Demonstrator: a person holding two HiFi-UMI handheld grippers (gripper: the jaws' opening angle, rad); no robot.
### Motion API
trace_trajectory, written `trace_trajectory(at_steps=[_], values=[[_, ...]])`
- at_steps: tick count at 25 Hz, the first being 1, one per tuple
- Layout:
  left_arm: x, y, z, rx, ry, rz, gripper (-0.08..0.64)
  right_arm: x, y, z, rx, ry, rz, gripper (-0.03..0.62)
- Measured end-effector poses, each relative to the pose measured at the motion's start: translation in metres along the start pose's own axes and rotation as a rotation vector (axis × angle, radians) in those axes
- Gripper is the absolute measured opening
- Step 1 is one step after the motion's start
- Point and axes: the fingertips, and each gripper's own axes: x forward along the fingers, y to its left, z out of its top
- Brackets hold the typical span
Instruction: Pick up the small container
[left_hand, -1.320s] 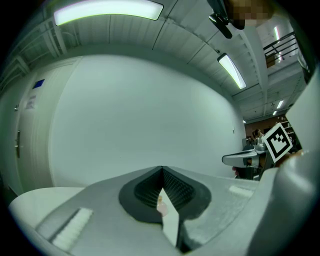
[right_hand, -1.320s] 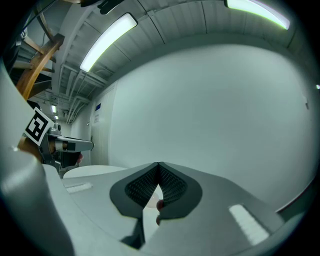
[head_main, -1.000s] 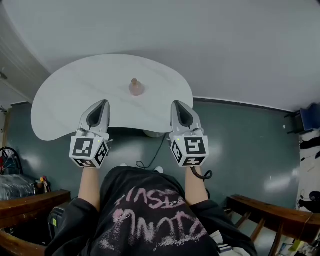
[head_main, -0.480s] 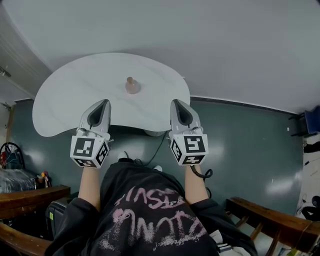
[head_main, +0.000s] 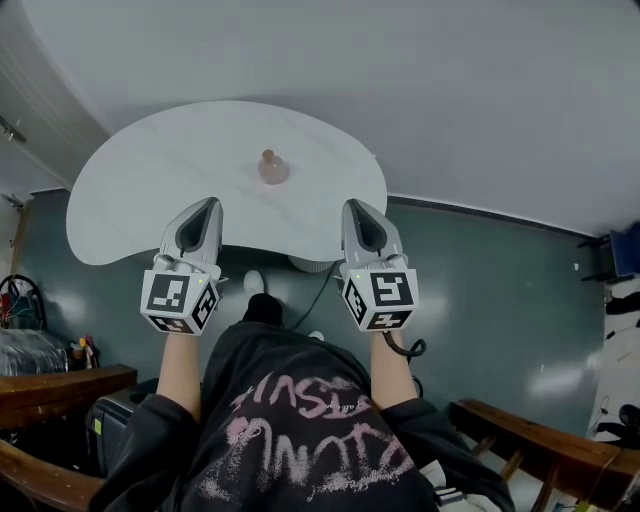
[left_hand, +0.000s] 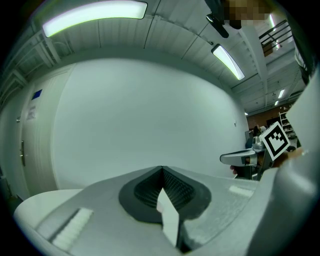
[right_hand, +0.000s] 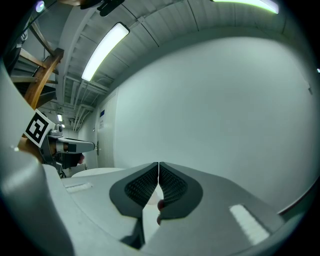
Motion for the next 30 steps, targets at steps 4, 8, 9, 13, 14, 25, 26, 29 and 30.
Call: trace_trajectory(at_steps=[4,8,9,13,14,25,26,29,30], values=[[0.0,0.006,-0.004,-0.013,-0.002,-0.007,0.002,0.004,0.006,-0.001,-0.012,0.007,0.0,0.014],[0.002,0.009,-0.011,-0.021,0.006,-0.023,0.0,0.006,0.009,-0.003,-0.019,0.019,-0.01,0.014],[0.003,0.01,-0.012,-0.021,0.007,-0.025,0.002,0.007,0.009,-0.003,-0.021,0.022,-0.012,0.014],[0.01,0.016,-0.016,-0.029,0.01,-0.037,0.002,0.014,0.013,-0.005,-0.024,0.031,-0.014,0.015],[0.012,0.018,-0.017,-0.031,0.01,-0.039,0.0,0.016,0.013,-0.005,-0.024,0.032,-0.014,0.015],[0.048,0.043,-0.036,-0.07,0.045,-0.078,0.002,0.055,0.012,-0.014,-0.03,0.079,-0.045,0.015],[0.052,0.047,-0.039,-0.073,0.05,-0.081,0.002,0.059,0.011,-0.015,-0.028,0.084,-0.049,0.015],[0.067,0.06,-0.046,-0.084,0.06,-0.088,0.002,0.078,0.01,-0.018,-0.026,0.094,-0.058,0.015],[0.072,0.065,-0.048,-0.087,0.063,-0.09,0.0,0.085,0.009,-0.018,-0.027,0.097,-0.061,0.015]])
